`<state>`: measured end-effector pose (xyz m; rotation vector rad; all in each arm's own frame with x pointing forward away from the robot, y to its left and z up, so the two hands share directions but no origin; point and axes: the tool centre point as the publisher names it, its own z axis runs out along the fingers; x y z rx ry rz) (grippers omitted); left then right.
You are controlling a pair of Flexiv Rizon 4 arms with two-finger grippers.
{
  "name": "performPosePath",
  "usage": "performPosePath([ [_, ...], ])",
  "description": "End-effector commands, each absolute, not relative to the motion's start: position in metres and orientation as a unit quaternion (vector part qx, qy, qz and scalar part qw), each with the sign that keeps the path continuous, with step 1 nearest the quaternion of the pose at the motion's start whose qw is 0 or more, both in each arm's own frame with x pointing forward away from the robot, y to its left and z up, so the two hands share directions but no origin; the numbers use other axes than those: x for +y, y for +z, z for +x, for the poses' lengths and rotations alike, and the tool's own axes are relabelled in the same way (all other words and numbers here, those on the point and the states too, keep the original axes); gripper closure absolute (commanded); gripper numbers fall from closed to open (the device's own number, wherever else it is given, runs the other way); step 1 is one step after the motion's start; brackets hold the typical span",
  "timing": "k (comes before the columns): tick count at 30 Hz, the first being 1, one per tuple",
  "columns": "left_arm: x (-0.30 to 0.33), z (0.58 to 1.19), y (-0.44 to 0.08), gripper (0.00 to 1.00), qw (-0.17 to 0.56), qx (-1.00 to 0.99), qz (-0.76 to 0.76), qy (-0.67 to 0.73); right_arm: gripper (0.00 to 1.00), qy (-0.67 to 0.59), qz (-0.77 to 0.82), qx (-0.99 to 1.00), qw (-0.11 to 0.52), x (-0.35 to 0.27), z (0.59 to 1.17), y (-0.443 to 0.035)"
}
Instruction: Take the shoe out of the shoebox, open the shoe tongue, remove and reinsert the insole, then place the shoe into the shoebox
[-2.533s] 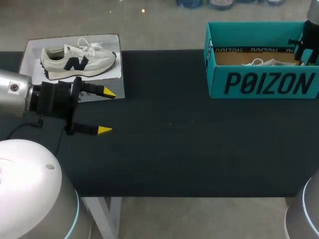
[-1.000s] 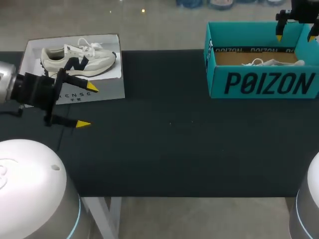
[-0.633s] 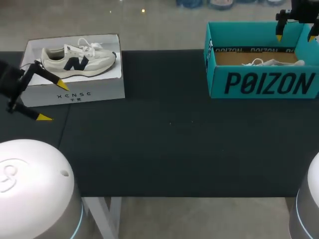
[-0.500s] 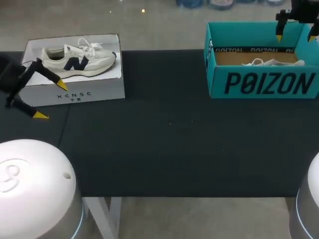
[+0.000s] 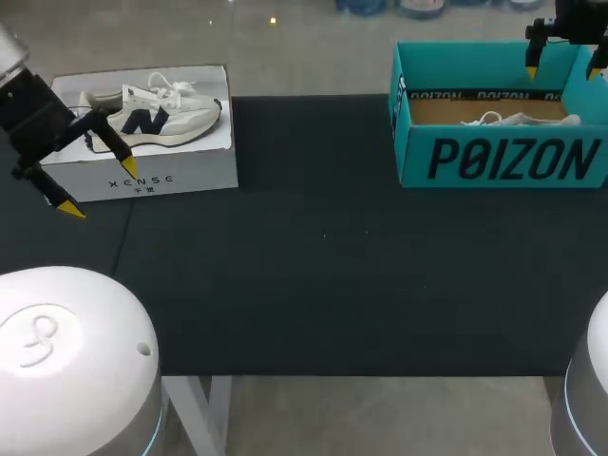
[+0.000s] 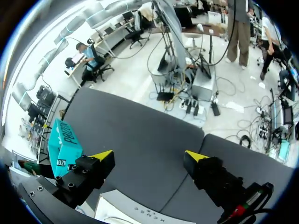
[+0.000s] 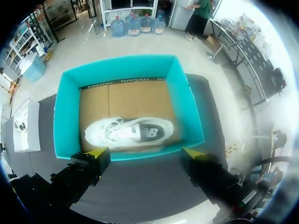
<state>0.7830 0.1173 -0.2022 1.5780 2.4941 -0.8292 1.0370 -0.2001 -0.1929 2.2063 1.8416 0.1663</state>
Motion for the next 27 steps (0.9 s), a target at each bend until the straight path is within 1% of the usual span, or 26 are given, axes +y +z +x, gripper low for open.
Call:
performPosePath([
  [1, 0.117, 0.786, -0.201, 0.00, 0.017, 0.813, 0.521, -0.259, 0.00, 0.057, 0.760, 0.634, 0.132, -0.200, 1.037, -0.193],
  [3, 0.117, 0.786, -0.201, 0.00, 0.017, 0.813, 0.521, -0.259, 0.00, 0.057, 0.760, 0.634, 0.132, -0.200, 1.037, -0.193],
  [7, 0.123, 0.814, -0.190, 0.00, 0.008, 0.818, 0.557, -0.144, 0.00, 0.057, 0.760, 0.634, 0.132, -0.200, 1.037, -0.193],
  [11, 0.145, 0.843, -0.185, 0.00, 0.006, 0.806, 0.587, -0.080, 0.00, 0.057, 0.760, 0.634, 0.132, -0.200, 1.037, -0.193],
  [17, 0.189, 0.893, -0.193, 0.00, -0.033, 0.784, 0.619, -0.023, 0.00, 0.057, 0.760, 0.634, 0.132, -0.200, 1.037, -0.193],
  [22, 0.225, 0.935, -0.192, 0.00, -0.046, 0.753, 0.656, 0.019, 0.00, 0.057, 0.760, 0.634, 0.132, -0.200, 1.037, -0.193],
  [27, 0.260, 0.976, -0.195, 0.00, -0.043, 0.742, 0.669, 0.026, 0.00, 0.057, 0.760, 0.634, 0.132, -0.200, 1.037, -0.193],
])
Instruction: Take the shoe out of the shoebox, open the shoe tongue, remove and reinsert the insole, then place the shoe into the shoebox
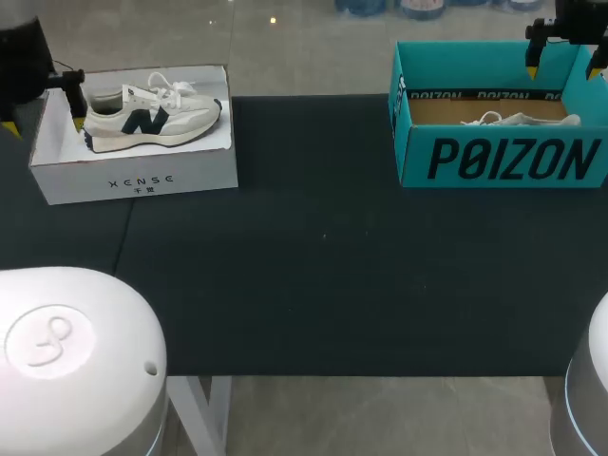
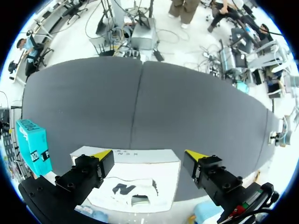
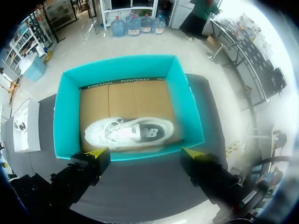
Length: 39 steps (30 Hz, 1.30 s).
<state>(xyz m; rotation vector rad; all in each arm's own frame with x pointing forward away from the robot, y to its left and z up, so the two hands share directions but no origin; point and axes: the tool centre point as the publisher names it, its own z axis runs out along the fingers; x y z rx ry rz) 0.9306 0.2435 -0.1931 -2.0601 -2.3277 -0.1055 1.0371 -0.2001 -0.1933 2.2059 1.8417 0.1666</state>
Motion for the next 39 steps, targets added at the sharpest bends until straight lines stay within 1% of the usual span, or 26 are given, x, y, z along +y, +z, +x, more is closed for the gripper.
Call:
performPosePath([
  [1, 0.267, 0.985, -0.197, 0.00, 0.043, -0.739, -0.672, -0.029, 0.00, 0.057, 0.760, 0.634, 0.132, -0.200, 1.037, -0.193],
  [8, 0.301, 1.032, -0.203, 0.00, 0.016, -0.736, -0.676, -0.039, 0.00, 0.057, 0.760, 0.634, 0.132, -0.200, 1.037, -0.193],
  [13, 0.314, 1.058, -0.216, 0.00, 0.009, -0.736, -0.676, -0.031, 0.00, 0.057, 0.760, 0.634, 0.132, -0.200, 1.037, -0.193],
  [31, 0.323, 1.140, -0.282, 0.00, 0.014, -0.751, -0.660, 0.002, 0.00, 0.057, 0.760, 0.634, 0.132, -0.200, 1.037, -0.193],
  [39, 0.324, 1.165, -0.303, 0.00, 0.010, -0.768, -0.640, 0.011, 0.00, 0.057, 0.760, 0.634, 0.132, -0.200, 1.037, -0.193],
])
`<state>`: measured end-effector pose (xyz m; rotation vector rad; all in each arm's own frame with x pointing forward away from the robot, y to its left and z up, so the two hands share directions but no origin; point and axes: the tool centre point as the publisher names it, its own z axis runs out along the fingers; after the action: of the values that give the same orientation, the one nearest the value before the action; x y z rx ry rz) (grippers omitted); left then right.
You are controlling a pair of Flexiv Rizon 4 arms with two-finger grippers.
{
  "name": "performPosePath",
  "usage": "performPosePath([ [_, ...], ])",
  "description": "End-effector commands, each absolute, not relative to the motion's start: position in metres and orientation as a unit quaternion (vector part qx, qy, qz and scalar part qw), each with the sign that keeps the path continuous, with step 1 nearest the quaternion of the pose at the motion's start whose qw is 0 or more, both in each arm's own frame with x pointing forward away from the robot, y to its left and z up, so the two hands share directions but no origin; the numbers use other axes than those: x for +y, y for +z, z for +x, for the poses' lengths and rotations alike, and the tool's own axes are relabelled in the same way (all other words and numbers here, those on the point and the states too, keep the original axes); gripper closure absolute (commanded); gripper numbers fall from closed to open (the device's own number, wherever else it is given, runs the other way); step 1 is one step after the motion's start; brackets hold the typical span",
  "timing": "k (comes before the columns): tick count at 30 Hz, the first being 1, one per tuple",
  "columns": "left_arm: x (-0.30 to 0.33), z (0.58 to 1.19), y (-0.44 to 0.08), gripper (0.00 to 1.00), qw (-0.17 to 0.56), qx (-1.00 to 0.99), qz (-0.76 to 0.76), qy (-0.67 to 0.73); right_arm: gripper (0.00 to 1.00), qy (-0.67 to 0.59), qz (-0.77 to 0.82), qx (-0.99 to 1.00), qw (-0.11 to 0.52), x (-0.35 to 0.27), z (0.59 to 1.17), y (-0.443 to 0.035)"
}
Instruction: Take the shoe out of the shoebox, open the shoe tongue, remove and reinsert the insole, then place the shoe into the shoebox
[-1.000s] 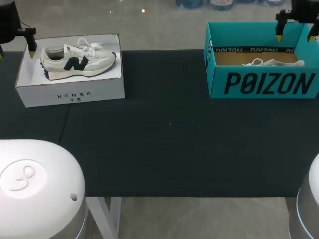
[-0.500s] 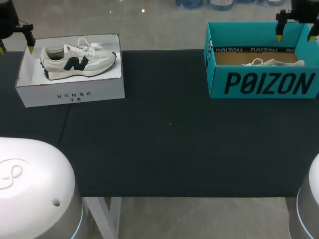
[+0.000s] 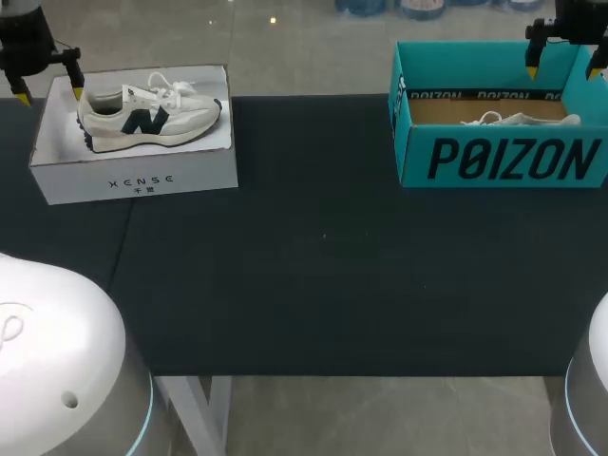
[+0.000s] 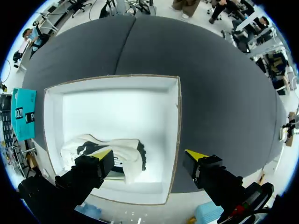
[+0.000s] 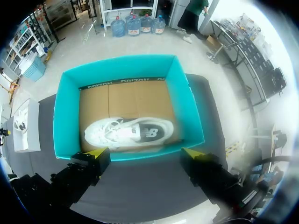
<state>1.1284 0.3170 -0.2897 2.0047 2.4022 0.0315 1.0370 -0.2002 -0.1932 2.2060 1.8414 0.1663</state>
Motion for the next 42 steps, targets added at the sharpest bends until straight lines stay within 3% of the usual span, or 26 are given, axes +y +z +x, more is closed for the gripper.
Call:
performPosePath([
  [1, 0.324, 1.166, -0.304, 0.00, -0.010, 0.768, 0.640, -0.011, 0.00, 0.057, 0.760, 0.634, 0.132, -0.200, 1.037, -0.193],
  [40, 0.301, 1.185, -0.351, 0.00, -0.029, 0.737, 0.675, 0.004, 0.00, 0.057, 0.760, 0.634, 0.132, -0.200, 1.037, -0.193],
  [42, 0.302, 1.185, -0.351, 0.11, -0.028, 0.737, 0.676, 0.006, 0.00, 0.057, 0.760, 0.634, 0.132, -0.200, 1.037, -0.193],
])
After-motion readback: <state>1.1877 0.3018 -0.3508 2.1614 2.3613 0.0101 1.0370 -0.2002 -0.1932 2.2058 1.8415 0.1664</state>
